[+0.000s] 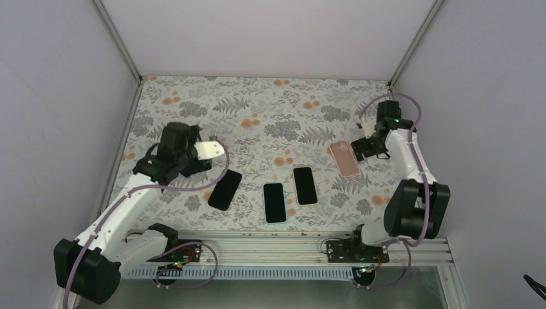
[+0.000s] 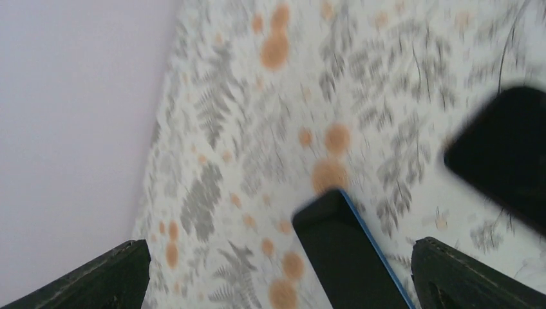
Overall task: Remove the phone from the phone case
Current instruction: Place the phone at the center of the board, then pick up the phone at the center of the board.
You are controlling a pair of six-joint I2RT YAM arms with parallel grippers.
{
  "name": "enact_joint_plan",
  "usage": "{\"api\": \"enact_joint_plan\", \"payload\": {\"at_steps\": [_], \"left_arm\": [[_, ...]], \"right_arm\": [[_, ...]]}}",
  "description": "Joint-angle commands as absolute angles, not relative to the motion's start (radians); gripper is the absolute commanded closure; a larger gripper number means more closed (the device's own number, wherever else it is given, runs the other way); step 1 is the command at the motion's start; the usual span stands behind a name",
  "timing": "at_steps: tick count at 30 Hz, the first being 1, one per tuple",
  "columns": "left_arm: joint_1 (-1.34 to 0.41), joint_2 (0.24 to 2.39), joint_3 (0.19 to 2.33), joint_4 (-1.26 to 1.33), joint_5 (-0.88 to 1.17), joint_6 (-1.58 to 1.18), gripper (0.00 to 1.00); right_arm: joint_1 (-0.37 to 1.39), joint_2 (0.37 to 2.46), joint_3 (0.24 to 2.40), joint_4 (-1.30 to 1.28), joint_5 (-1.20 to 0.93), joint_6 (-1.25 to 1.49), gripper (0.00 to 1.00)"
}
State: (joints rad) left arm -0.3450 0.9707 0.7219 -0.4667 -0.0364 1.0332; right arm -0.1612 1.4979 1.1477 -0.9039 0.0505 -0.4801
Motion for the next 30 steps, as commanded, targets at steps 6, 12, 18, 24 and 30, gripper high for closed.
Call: {"api": "enact_joint_plan", "payload": {"at_steps": [6, 12, 18, 24, 30], "left_arm": [[-0.347, 1.229, 1.123, -0.581, 0.317, 0.769, 0.0], [-0.347, 1.332, 1.17, -0.474, 0.324, 0.678, 0.0], [-0.346, 1.314, 1.115, -0.416, 0.282, 0.67, 0.0], [-0.344, 1.295, 1.097, -0.416, 0.256, 0.672, 0.0], [-0.34, 1.271, 1.072, -0.415, 0.235, 0.678, 0.0]], "right_arm": [[0.237, 1.445, 1.099, -1.07, -0.268, -0.358, 0.0], [0.321, 1.591, 1.029, -0.965, -0.273, -0.309, 0.0], [0.379, 1.731, 1.042, -0.913, -0.315, -0.316, 0.0], [0.455, 1.856, 1.168, -0.92, -0.348, -0.313, 0.0], [0.553, 1.984, 1.31, -0.957, -0.263, -0.304, 0.0]]}}
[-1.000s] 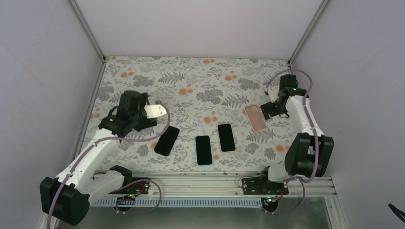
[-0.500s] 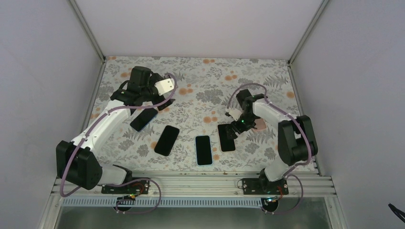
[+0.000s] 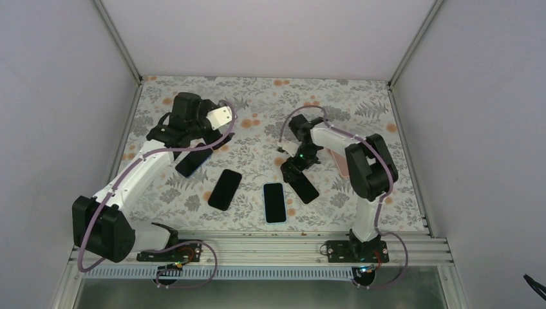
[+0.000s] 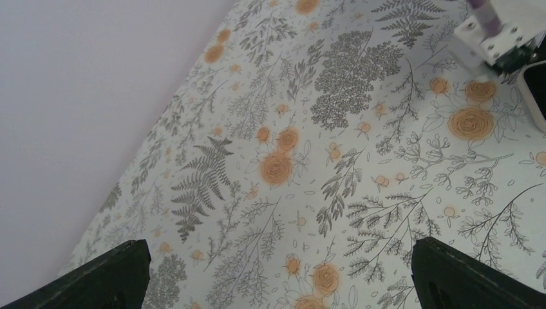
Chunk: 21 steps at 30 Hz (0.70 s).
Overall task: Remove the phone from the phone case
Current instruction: Pick up the phone at the center of the board.
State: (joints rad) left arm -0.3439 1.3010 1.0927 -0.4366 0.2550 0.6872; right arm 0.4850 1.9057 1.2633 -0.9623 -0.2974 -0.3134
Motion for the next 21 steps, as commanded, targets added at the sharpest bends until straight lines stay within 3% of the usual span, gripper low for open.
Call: {"api": "enact_joint_plan", "payload": {"at_steps": [1, 7, 21], "left_arm": [[-0.338, 1.267, 1.067, -0.417, 0.231, 0.679, 0.0], [-0.328, 1.228, 1.005, -0.384, 0.218, 0.68, 0.0], [-0.327, 1.276, 1.025, -0.354, 0.24, 0.66, 0.0]], "right_arm": [[0.572, 1.993, 1.313, -0.96, -0.227, -0.306, 0.0], [0.62, 1.929, 1.215, -0.897, -0.001, -0.326, 0.0], [0.617, 1.753, 0.891, -0.828, 0.082, -0.305, 0.0]]}}
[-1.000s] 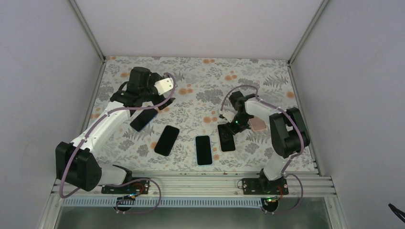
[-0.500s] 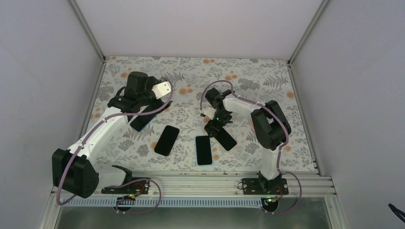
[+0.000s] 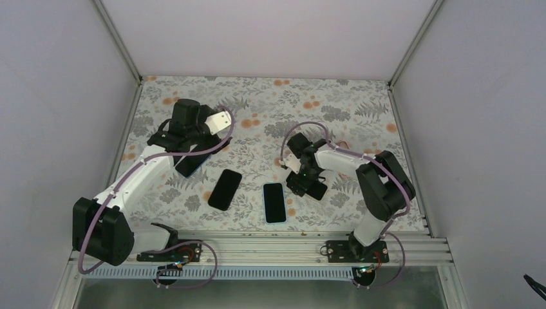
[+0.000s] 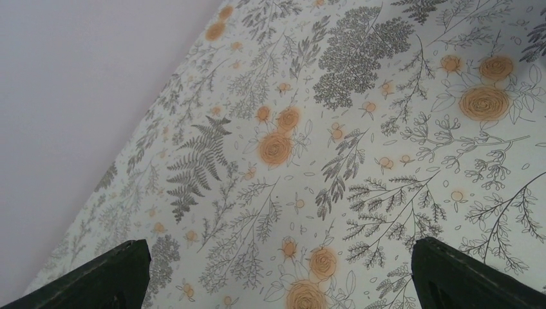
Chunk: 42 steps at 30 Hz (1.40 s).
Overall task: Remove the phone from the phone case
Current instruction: Pick up the phone at the center of the board.
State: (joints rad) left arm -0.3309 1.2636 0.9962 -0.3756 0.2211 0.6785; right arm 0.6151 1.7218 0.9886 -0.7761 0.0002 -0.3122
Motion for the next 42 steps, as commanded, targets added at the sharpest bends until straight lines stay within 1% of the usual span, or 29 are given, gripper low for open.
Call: {"api": "enact_joint_plan", "payload": {"at_steps": [1, 8, 12, 16, 18, 22, 26, 30, 36, 39, 42], "left_arm": [[-0.328, 1.278, 1.025, -0.354, 0.239, 0.662, 0.0], [-0.327, 1.281, 1.015, -0.346, 0.249, 0.663, 0.0], [-0.328, 1.298, 1.036, -0.351, 0.266, 0.657, 0.0], [-0.328, 1.325, 1.058, -0.362, 0.278, 0.665, 0.0], [-0.328, 1.345, 1.074, -0.375, 0.286, 0.678, 0.0], [-0.327, 1.37, 1.124, -0.41, 0.321, 0.69, 0.0], [-0.323, 1.409, 1.191, -0.456, 0.416, 0.676, 0.0], [-0.323, 1.513, 1.317, -0.563, 0.578, 0.656, 0.0], [-0.324, 1.757, 1.592, -0.842, 0.852, 0.661, 0.0], [-0.322, 1.894, 1.713, -0.958, 0.936, 0.656, 0.0], [-0.321, 1.97, 1.795, -1.0, 0.984, 0.621, 0.0]], "right_arm": [[0.616, 1.75, 0.876, -0.825, 0.092, -0.307, 0.0], [0.537, 1.687, 0.824, -0.796, 0.108, -0.381, 0.0], [0.523, 1.682, 0.785, -0.769, 0.149, -0.393, 0.0], [0.524, 1.701, 0.766, -0.727, 0.18, -0.385, 0.07], [0.531, 1.699, 0.754, -0.7, 0.193, -0.393, 0.09], [0.539, 1.696, 0.747, -0.667, 0.202, -0.409, 0.18], [0.541, 1.683, 0.768, -0.666, 0.214, -0.413, 0.3], [0.542, 1.601, 0.841, -0.691, 0.209, -0.432, 0.38], [0.561, 1.512, 1.046, -0.719, 0.174, -0.461, 0.39], [0.581, 1.513, 1.133, -0.699, 0.161, -0.455, 0.39], [0.612, 1.545, 1.2, -0.672, 0.168, -0.446, 0.38]]}}
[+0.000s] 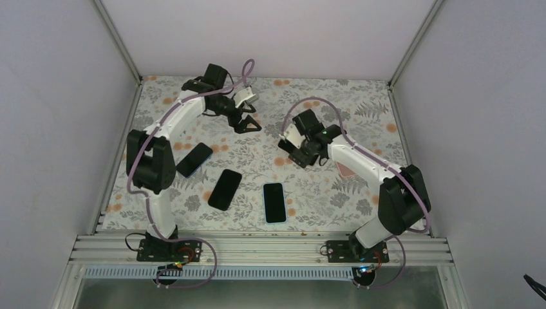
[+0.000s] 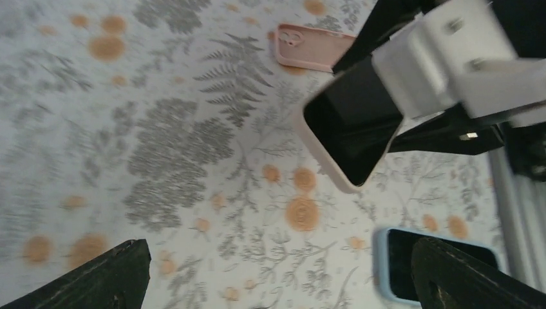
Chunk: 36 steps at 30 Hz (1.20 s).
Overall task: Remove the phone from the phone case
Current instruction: Pick up the phone at the center of the board.
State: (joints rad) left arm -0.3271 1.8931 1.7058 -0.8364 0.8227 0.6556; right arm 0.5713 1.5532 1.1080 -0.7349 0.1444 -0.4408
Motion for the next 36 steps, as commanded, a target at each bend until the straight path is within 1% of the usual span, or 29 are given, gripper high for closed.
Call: {"api": "enact_joint_plan", "payload": {"at_steps": [1, 5, 11, 19, 27, 29, 30, 32, 33, 36], "left_arm": [[-0.319, 1.987, 1.814, -1.003, 1.007, 0.604, 0.0], [-0.311, 2.057, 1.909, -1.031, 1.06, 0.55, 0.0], [-0.293, 2.124, 1.979, -1.051, 1.14, 0.494, 0.0], [-0.288, 2.127, 1.942, -1.028, 1.06, 0.472, 0.0], [-0.274, 2.158, 1.948, -0.998, 1.056, 0.428, 0.0], [-0.274, 2.165, 1.951, -1.003, 1.072, 0.428, 0.02], [-0.275, 2.168, 1.957, -1.009, 1.075, 0.429, 0.03], [-0.278, 2.178, 1.971, -1.028, 1.085, 0.439, 0.13], [-0.279, 2.184, 1.986, -1.048, 1.091, 0.45, 0.2], [-0.283, 2.201, 2.032, -1.127, 1.118, 0.514, 0.46]], "right_arm": [[0.623, 1.56, 1.222, -0.666, 0.175, -0.444, 0.38], [0.661, 1.617, 1.307, -0.636, 0.192, -0.433, 0.38], [0.709, 1.704, 1.411, -0.6, 0.224, -0.428, 0.38], [0.722, 1.723, 1.469, -0.557, 0.261, -0.422, 0.38], [0.74, 1.733, 1.504, -0.541, 0.274, -0.423, 0.39], [0.745, 1.744, 1.521, -0.537, 0.284, -0.425, 0.39], [0.748, 1.749, 1.528, -0.534, 0.284, -0.427, 0.39], [0.753, 1.759, 1.543, -0.527, 0.29, -0.429, 0.39], [0.756, 1.765, 1.55, -0.525, 0.294, -0.431, 0.39], [0.765, 1.775, 1.566, -0.517, 0.311, -0.438, 0.39]]}}
